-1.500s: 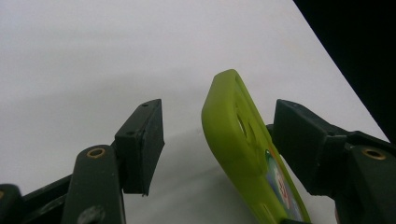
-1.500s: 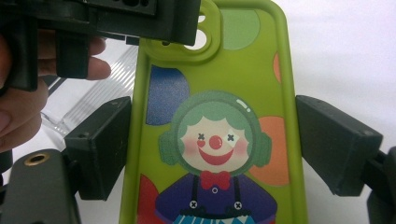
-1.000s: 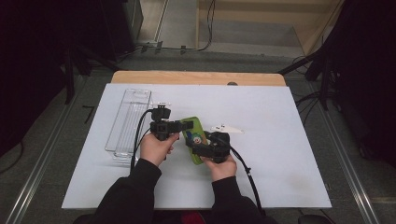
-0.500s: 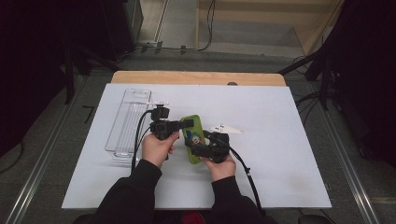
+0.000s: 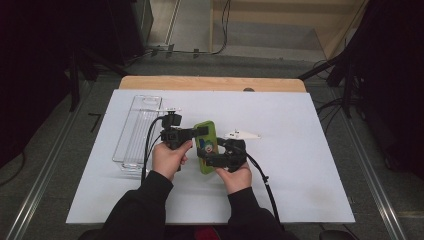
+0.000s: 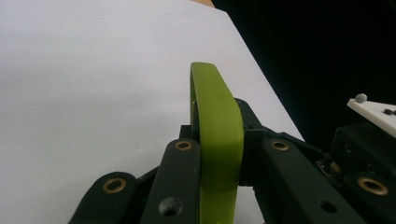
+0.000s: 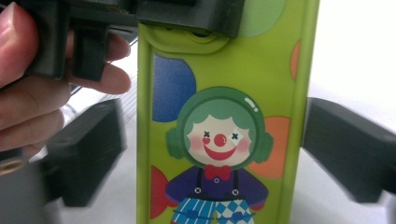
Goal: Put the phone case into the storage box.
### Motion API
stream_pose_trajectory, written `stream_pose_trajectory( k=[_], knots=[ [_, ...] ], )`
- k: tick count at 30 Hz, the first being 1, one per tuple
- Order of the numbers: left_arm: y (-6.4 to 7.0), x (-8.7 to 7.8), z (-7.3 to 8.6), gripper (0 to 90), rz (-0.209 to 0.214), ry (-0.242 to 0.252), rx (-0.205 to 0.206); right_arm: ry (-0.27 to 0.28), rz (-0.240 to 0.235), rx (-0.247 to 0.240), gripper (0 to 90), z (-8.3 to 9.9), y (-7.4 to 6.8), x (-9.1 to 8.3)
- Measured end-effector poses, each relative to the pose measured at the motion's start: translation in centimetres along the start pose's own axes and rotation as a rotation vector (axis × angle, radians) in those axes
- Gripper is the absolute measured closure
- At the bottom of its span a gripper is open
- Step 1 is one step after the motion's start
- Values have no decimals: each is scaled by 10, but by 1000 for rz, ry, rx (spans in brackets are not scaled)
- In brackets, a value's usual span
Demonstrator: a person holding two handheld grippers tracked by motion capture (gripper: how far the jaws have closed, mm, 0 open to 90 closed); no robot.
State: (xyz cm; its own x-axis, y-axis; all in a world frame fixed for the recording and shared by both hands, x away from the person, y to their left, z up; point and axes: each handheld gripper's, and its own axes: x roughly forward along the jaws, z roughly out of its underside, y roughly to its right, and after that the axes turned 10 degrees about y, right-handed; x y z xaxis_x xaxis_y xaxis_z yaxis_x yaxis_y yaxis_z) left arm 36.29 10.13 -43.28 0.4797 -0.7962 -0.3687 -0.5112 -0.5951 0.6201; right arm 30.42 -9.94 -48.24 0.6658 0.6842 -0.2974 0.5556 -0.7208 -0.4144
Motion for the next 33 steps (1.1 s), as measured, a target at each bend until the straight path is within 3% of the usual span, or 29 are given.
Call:
stream_pose_trajectory(
  k=[10, 11, 15, 16, 19, 20, 21, 33],
  knots=[
    [2, -4, -4, 831, 0, -8, 49, -87, -77, -58, 0, -10, -2, -8],
    [2, -6, -5, 831, 9, -12, 63, -123, -101, -81, 0, -13, -3, -9],
    [3, -8, -8, 830, 20, -18, 90, -168, -112, -109, 0, -18, -3, -9],
    [4, -9, -9, 830, 22, -16, 99, -208, -122, -134, 0, -21, -2, -9],
    [8, -13, -10, 830, 36, -22, 126, -241, -146, -140, 0, -26, 0, -10],
    [13, -15, -12, 830, 40, -24, 162, -233, -154, -137, 0, -28, 1, -12],
    [14, -16, -12, 830, 49, -30, 174, -230, -163, -125, 0, -30, 2, -14],
    [23, -21, -15, 830, 96, -112, 238, -267, -262, -184, 0, -52, 3, -24]
  ],
)
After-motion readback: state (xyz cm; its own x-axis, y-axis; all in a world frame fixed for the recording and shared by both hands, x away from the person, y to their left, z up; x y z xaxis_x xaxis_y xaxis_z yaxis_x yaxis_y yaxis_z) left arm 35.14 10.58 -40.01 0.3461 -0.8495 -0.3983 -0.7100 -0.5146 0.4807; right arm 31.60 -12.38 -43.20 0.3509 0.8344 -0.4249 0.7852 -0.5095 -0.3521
